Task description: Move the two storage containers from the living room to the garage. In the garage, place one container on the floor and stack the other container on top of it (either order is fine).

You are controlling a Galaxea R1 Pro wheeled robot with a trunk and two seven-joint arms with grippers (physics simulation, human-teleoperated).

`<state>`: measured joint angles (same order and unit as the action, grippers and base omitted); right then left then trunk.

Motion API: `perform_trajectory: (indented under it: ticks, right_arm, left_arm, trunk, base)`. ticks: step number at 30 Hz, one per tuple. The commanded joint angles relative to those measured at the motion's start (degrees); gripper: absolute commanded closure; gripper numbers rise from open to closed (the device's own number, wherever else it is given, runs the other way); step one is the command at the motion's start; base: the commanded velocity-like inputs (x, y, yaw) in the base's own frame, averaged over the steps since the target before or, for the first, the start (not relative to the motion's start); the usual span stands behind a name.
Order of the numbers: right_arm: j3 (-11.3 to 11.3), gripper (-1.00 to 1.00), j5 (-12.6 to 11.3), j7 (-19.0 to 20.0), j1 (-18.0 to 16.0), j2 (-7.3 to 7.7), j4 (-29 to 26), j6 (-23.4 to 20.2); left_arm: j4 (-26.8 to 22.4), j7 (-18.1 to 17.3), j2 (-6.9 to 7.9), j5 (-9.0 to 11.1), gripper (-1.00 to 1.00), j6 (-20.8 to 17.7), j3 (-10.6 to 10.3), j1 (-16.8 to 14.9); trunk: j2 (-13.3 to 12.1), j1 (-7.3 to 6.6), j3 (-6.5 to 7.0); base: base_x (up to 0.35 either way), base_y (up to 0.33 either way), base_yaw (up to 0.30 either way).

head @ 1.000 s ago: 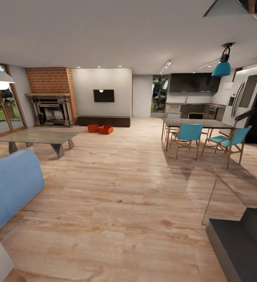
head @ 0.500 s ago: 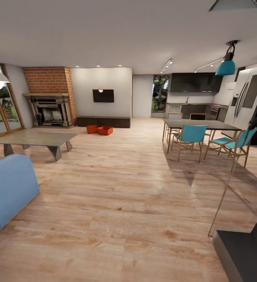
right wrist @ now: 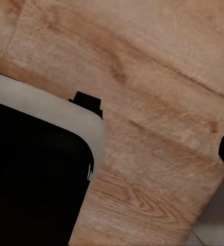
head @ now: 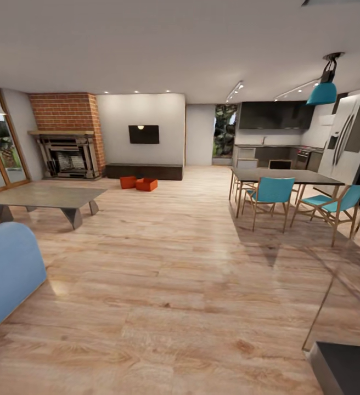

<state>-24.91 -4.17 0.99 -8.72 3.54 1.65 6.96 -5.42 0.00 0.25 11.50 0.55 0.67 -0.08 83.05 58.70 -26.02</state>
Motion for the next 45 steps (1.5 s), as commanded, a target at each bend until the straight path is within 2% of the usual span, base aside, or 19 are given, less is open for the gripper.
perform_trajectory:
  ticks: [1, 19, 25, 27, 30, 37, 45]
  right_arm:
    - [-0.4, -1.00, -0.5, 0.1, -0.1, -0.04, 0.2, 0.3]
    - [-0.3, -1.00, -0.5, 0.1, -0.1, 0.22, 0.2, 0.5]
    - [0.6, -1.00, -1.1, 0.0, -0.1, 0.26, -0.1, 0.9]
    - [3.2, -1.00, -1.1, -0.1, -0.1, 0.35, -0.3, 1.1]
    - [4.7, -1.00, -1.1, -0.2, -0.1, 0.40, -0.5, 1.2]
    - [5.3, -1.00, -1.2, -1.1, -0.1, 0.42, -0.5, 1.5]
    - [5.0, -1.00, -0.9, -1.9, -0.1, 0.42, -0.4, 1.0]
  left_arm:
    - [0.0, 0.0, 0.00, 0.4, -1.00, 0.1, 0.0, 0.0]
    - [0.0, 0.0, -0.12, 0.3, -1.00, 0.1, 0.0, 0.0]
    - [0.0, 0.1, -0.29, 0.3, -1.00, 0.1, 0.0, 0.0]
    - [0.0, 0.1, -0.33, 0.3, -1.00, 0.1, 0.0, 0.0]
    - [0.0, 0.1, -0.34, 0.3, -1.00, 0.1, 0.0, 0.0]
    - [0.0, 0.2, -0.34, 0.3, -1.00, 0.1, 0.0, 0.0]
    - [0.0, 0.2, -0.34, 0.3, -1.00, 0.1, 0.0, 0.0]
  trunk:
    - [0.0, 0.03, -0.05]
    - [0.0, 0.03, -0.05]
    - [0.0, 0.03, -0.05]
    - [0.0, 0.03, -0.05]
    - [0.0, 0.03, -0.05]
    - [0.0, 0.03, -0.05]
    - [0.0, 0.03, -0.05]
  base:
    - [0.326, 0.000, 0.000]
    - [0.326, 0.000, 0.000]
    - [0.326, 0.000, 0.000]
    - [0.326, 0.000, 0.000]
    - [0.326, 0.000, 0.000]
    - [0.326, 0.000, 0.000]
    - [0.326, 0.000, 0.000]
